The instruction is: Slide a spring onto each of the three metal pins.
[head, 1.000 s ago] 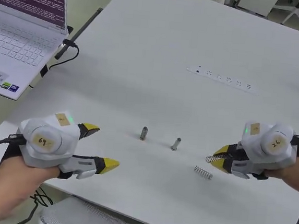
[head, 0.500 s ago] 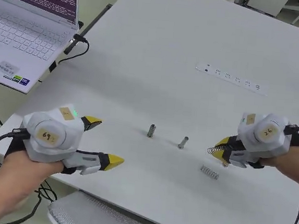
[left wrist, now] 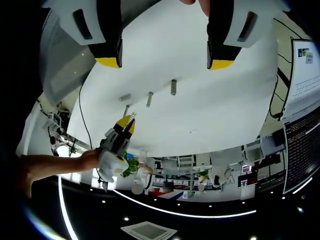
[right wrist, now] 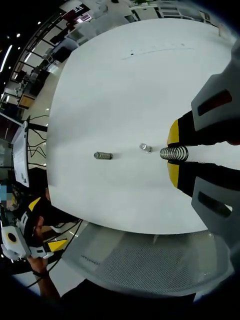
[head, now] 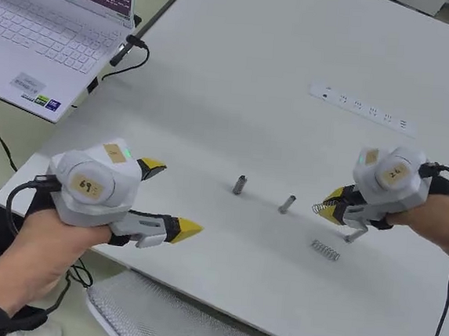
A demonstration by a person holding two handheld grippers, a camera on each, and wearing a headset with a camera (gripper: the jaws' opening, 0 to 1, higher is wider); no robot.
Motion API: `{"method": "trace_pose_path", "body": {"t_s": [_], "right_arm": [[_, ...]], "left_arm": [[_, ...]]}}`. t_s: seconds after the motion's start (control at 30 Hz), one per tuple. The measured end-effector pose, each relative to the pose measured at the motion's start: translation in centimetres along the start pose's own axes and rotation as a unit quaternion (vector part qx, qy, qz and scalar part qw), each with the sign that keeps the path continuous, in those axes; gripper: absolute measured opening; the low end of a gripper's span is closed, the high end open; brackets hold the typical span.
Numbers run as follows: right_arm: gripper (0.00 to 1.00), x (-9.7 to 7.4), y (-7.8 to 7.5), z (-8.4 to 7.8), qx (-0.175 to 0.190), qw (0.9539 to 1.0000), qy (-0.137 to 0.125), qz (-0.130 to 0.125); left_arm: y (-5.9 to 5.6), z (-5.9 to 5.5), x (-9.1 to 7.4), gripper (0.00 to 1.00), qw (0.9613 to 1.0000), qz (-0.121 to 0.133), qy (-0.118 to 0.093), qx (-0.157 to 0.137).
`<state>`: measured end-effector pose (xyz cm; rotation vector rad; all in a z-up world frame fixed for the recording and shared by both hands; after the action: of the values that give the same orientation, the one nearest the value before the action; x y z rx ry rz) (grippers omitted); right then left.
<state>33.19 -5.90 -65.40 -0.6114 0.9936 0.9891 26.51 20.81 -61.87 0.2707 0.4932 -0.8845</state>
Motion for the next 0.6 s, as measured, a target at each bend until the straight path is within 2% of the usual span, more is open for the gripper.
{"method": "trace_pose_path", "body": {"t_s": [0.2,0.6], "right_arm": [[0.09,0.9,-0.5,0.4,-0.006,0.9999,0.008,0.004],[0.09,1.7,-0.9,1.4,-0.017,0.9997,0.017,0.008]], "left_arm": [[0.0,0.0,0.1,0.65,1.0000,-0.001,-0.001,-0.001],[0.4,-0.2,0.0,0.65,1.0000,0.002,-0.001,-0.007]]}}
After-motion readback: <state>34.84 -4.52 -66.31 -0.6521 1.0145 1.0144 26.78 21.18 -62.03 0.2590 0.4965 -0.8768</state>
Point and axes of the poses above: the centre of the closed fingertips' face, and the gripper's own axes: x roughly forward along the fingers, y roughly to its left, z roughly out of its top, the point moved 5 cm from there along -x, roughly backward along the fingers, and after that the axes turned 7 degrees about x, right-handed, at the moved point
